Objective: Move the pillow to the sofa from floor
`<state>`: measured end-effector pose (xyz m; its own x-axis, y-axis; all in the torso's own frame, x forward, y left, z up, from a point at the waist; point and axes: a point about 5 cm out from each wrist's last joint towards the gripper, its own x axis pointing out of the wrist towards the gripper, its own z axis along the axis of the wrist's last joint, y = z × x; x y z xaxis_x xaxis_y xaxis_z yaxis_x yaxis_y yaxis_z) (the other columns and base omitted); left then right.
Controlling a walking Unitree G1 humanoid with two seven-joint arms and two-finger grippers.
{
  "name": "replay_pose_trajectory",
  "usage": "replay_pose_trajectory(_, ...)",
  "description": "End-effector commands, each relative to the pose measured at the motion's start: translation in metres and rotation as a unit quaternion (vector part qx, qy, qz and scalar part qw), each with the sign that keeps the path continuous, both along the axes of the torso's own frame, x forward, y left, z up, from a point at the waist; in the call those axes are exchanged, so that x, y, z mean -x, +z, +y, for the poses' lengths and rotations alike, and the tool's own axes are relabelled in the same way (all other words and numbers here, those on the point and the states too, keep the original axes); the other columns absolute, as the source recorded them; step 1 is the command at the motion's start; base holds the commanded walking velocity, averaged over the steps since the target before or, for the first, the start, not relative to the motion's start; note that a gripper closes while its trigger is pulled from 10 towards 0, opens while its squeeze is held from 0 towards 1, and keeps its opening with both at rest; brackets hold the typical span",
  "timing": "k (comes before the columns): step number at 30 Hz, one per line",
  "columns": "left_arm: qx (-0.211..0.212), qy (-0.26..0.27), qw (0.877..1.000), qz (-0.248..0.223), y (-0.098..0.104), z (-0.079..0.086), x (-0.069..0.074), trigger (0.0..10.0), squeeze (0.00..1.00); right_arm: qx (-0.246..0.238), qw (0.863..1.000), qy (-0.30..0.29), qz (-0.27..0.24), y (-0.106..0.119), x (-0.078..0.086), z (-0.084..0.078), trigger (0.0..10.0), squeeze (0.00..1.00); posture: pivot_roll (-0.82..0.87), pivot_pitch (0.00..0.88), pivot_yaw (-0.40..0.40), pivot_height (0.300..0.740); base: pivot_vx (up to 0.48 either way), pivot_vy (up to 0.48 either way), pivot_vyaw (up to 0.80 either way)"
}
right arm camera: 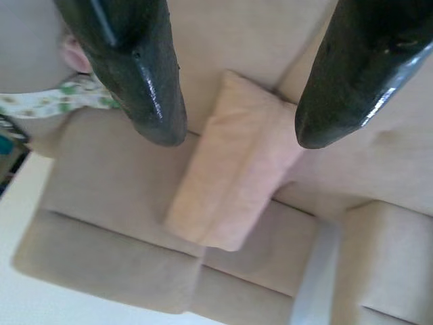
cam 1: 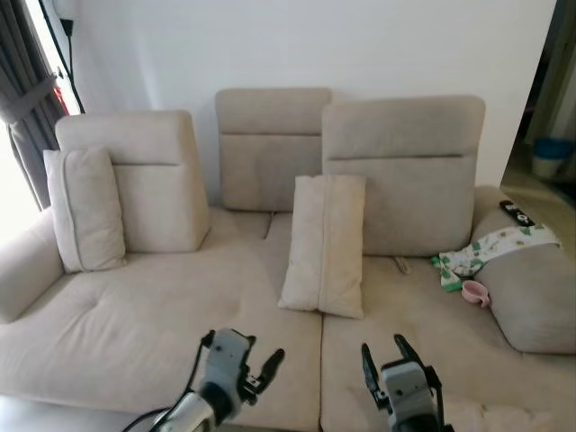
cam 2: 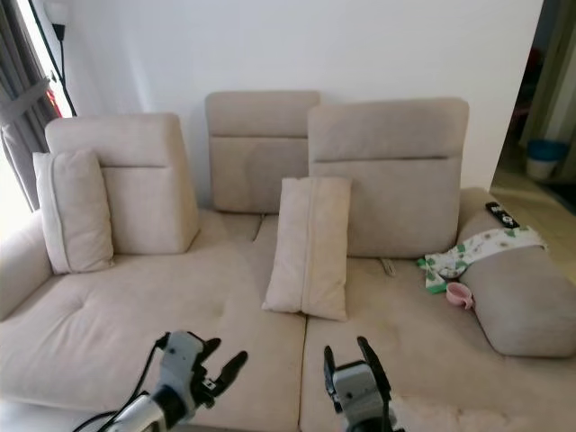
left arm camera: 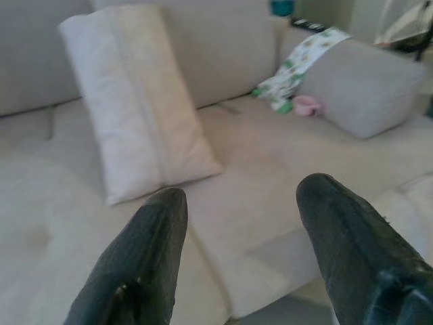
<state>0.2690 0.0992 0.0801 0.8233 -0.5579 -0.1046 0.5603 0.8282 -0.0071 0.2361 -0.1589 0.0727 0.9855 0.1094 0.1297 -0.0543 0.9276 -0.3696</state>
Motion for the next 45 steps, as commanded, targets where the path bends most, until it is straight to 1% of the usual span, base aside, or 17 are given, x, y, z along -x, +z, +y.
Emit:
replay_pose_trajectory(1, -0.011, 0.009, 1.0, 0.005, -0.003, 0.008, 0.0, 10.0, 0.0, 0.0, 1.0, 0.0, 0.004, -0.001, 0.0, 0.002, 10.0, 0.0, 0.08, 0.0, 0.076, 0.74, 0.0, -0.398, 0.0)
replay_pose_trajectory(15, -0.012, 0.006, 1.0, 0.002, -0.003, 0.006, 0.0, 10.0, 0.0, 0.002, 1.0, -0.003, 0.005, -0.002, -0.001, 0.002, 10.0, 0.0, 0.08, 0.0, 0.076, 0.74, 0.0, -0.367, 0.0)
replay_pose_trajectory(29, -0.009, 0.008, 1.0, 0.005, -0.002, 0.006, -0.001, 10.0, 0.0, 0.001, 1.0, -0.004, 0.007, -0.003, -0.001, 0.003, 10.0, 0.0, 0.08, 0.0, 0.078, 0.74, 0.0, 0.0, 0.0)
replay_pose_trajectory(32, -0.012, 0.005, 1.0, 0.004, -0.003, 0.005, -0.001, 10.0, 0.0, 0.001, 1.0, -0.004, 0.018, -0.006, -0.001, 0.003, 10.0, 0.0, 0.08, 0.0, 0.079, 0.74, 0.0, 0.0, 0.0)
replay_pose_trajectory(34, -0.019, -0.004, 1.0, 0.008, -0.005, 0.004, -0.001, 10.0, 0.0, 0.002, 0.999, 0.009, 0.047, -0.015, -0.001, 0.005, 10.0, 0.0, 0.08, 0.0, 0.082, 0.74, 0.0, 0.0, 0.0)
replay_pose_trajectory(35, -0.019, -0.004, 1.0, 0.008, -0.005, 0.004, -0.001, 10.0, 0.0, 0.002, 0.999, 0.009, 0.047, -0.015, -0.001, 0.005, 10.0, 0.0, 0.08, 0.0, 0.082, 0.74, 0.0, 0.0, 0.0)
replay_pose_trajectory(36, -0.023, -0.01, 1.0, 0.011, -0.007, 0.003, -0.001, 10.0, 0.0, 0.003, 0.998, 0.023, 0.057, -0.017, -0.001, 0.007, 10.0, 0.0, 0.08, 0.0, 0.082, 0.74, 0.0, 0.0, 0.0)
replay_pose_trajectory(37, -0.023, -0.01, 1.0, 0.011, -0.007, 0.003, -0.001, 10.0, 0.0, 0.003, 0.998, 0.023, 0.057, -0.017, -0.001, 0.007, 10.0, 0.0, 0.08, 0.0, 0.082, 0.74, 0.0, 0.0, 0.0)
replay_pose_trajectory(38, -0.023, -0.011, 1.0, 0.002, -0.007, 0.003, -0.001, 10.0, 0.0, 0.004, 0.998, 0.046, 0.041, -0.013, -0.001, 0.012, 10.0, 0.0, 0.08, 0.0, 0.086, 0.74, 0.0, 0.0, 0.0)
replay_pose_trajectory(39, -0.013, -0.001, 1.0, -0.009, -0.005, 0.004, -0.001, 10.0, 0.0, 0.018, 0.998, 0.052, 0.02, -0.008, -0.001, 0.013, 10.0, 0.0, 0.08, 0.0, 0.086, 0.74, 0.0, 0.0, 0.0)
replay_pose_trajectory(40, -0.013, -0.001, 1.0, -0.009, -0.005, 0.004, -0.001, 10.0, 0.0, 0.018, 0.998, 0.052, 0.02, -0.008, -0.001, 0.013, 10.0, 0.0, 0.08, 0.0, 0.086, 0.74, 0.0, 0.0, 0.0)
replay_pose_trajectory(41, 0.034, 0.036, 0.999, -0.009, -0.004, 0.011, -0.005, 10.0, 0.0, 0.034, 0.998, 0.049, -0.008, -0.001, -0.002, 0.013, 10.0, 0.0, 0.08, 0.0, 0.088, 0.74, 0.0, 0.0, 0.0)
replay_pose_trajectory(42, 0.062, 0.051, 0.997, 0.0, -0.005, 0.014, -0.006, 10.0, 0.0, 0.033, 0.998, 0.045, -0.011, -0.001, -0.002, 0.013, 10.0, 0.0, 0.07, 0.0, 0.09, 0.74, 0.0, 0.0, 0.0)
replay_pose_trajectory(43, 0.062, 0.051, 0.997, 0.0, -0.005, 0.014, -0.006, 10.0, 0.0, 0.033, 0.998, 0.045, -0.011, -0.001, -0.002, 0.013, 10.0, 0.0, 0.07, 0.0, 0.09, 0.74, 0.0, 0.0, 0.0)
replay_pose_trajectory(44, 0.101, 0.054, 0.993, 0.01, -0.007, 0.015, -0.005, 10.0, 0.0, 0.028, 0.999, 0.039, -0.014, 0.0, -0.002, 0.011, 10.0, 0.0, 0.07, 0.0, 0.088, 0.74, 0.0, 0.0, 0.0)
replay_pose_trajectory(45, 0.109, 0.051, 0.993, 0.011, -0.007, 0.014, -0.005, 10.0, 0.0, 0.027, 0.999, 0.037, -0.015, 0.0, -0.002, 0.011, 10.0, 0.0, 0.07, 0.0, 0.088, 0.74, 0.0, 0.0, 0.0)
